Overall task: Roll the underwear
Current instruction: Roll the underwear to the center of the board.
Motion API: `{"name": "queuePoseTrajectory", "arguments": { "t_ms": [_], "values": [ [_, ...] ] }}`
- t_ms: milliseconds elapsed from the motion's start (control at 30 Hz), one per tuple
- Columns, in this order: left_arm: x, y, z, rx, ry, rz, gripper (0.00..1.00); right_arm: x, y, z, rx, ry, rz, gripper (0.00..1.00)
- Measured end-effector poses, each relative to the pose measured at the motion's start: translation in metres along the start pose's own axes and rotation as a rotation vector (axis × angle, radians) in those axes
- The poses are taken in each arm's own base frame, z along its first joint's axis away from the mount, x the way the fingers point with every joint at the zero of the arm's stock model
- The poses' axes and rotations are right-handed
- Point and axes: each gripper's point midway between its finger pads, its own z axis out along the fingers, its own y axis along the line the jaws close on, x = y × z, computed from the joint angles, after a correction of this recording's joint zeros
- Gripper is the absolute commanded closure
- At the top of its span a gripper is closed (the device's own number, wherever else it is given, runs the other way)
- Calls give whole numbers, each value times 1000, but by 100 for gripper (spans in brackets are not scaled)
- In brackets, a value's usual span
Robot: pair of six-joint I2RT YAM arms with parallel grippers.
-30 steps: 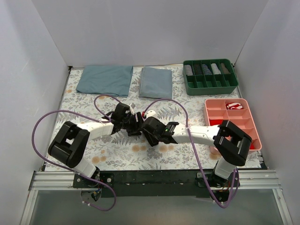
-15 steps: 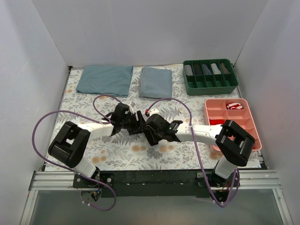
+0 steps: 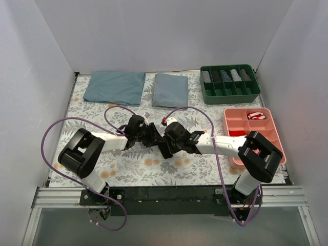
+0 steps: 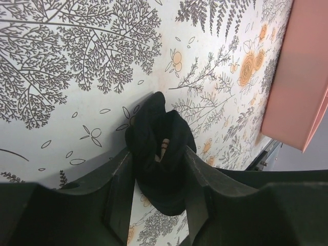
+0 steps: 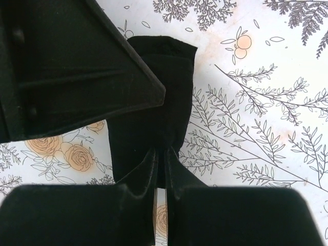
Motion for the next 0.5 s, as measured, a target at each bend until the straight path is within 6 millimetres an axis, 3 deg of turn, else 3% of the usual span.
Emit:
{"name": "queuePoseTrajectory", "arguments": {
  "t_ms": [100,167,267,500],
  "values": [
    [-1,1,1,-9,-9,-3,73,0,0,0,-10,2,-6,76],
    [-1,0,2,-18,-13,-5,76,0,0,0,-10,2,-15,61],
    [-1,-1,3,-39,-11,-4,78,-1,-5,-3,11,0,-22,52],
    [2,-2,3,-99,0,-20,82,-5,-16,-27,59,-13,-54,45]
  ]
}}
